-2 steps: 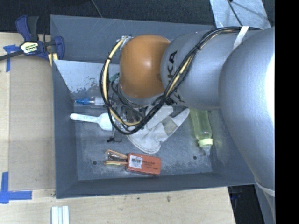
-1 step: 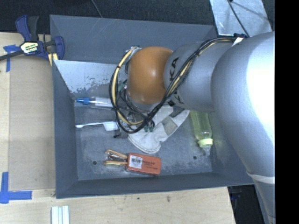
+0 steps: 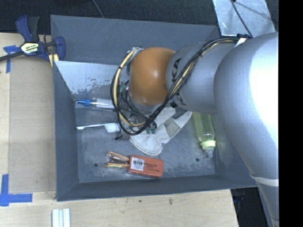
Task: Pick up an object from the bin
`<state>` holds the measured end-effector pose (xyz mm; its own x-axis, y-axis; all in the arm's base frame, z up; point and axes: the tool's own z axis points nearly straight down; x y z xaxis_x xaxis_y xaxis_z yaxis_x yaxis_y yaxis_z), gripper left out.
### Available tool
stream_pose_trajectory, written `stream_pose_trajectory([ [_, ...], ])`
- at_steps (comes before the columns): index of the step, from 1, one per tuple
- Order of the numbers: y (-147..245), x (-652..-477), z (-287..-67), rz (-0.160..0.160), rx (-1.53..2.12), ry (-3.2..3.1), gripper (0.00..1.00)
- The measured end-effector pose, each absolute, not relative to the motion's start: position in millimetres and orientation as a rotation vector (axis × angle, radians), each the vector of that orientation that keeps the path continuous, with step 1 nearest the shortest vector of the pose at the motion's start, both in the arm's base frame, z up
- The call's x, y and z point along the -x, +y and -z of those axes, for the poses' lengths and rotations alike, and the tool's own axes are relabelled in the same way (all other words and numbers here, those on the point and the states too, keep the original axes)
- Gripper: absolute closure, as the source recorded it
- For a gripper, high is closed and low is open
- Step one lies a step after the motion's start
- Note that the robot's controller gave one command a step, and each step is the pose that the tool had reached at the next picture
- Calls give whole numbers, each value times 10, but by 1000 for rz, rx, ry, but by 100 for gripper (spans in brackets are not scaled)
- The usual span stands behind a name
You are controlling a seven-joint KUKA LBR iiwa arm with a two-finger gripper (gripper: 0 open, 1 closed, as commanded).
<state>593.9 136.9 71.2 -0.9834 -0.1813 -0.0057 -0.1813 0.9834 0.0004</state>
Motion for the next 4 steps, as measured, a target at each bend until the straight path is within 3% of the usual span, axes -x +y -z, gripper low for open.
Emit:
stream_pose_trajectory([
  [1,1446,-5806,-1781,-1,256,3128,100],
  [2,1445,-5806,-1781,-1,256,3128,100],
  [3,1450,-5832,-2116,0,252,3131,100],
  [4,1435,-5862,-2277,-1,259,3131,100],
])
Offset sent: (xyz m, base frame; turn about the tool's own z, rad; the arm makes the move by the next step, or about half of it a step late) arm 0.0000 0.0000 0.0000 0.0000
